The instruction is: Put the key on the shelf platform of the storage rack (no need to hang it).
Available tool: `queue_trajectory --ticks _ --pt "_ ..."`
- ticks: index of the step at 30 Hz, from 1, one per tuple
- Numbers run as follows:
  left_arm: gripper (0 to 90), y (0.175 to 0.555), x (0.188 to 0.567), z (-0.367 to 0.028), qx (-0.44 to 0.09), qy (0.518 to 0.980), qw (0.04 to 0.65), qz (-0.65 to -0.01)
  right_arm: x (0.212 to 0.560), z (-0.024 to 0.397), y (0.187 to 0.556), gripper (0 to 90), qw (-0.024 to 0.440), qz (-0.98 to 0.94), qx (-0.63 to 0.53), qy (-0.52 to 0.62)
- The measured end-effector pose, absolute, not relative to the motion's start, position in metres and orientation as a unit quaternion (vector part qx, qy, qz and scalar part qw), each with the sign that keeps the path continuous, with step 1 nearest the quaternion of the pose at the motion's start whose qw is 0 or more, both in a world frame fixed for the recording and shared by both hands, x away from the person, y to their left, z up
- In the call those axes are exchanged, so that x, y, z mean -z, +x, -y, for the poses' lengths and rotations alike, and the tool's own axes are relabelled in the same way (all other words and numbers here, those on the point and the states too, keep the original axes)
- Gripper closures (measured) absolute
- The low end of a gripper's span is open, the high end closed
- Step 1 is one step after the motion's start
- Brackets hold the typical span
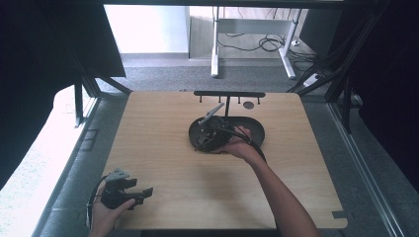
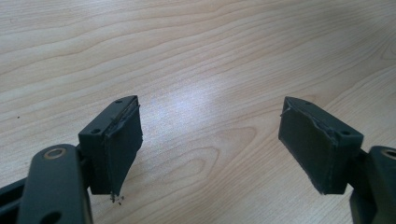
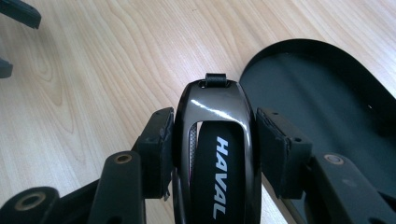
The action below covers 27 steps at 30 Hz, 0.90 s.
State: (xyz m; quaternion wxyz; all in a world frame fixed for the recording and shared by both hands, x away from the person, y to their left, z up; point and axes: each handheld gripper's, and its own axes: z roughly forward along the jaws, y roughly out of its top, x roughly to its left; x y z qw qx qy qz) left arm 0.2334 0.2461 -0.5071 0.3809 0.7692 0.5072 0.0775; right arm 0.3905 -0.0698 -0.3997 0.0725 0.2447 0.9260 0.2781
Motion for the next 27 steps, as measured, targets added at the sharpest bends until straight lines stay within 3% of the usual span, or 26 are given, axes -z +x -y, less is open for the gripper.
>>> queue_trajectory --ticks 27 --pt "21.7 0.234 0.509 -0.246 -0.073 0.771 0.377 -0.508 0.396 0.100 0.413 49.6 0.079 -0.910 -0.282 0.293"
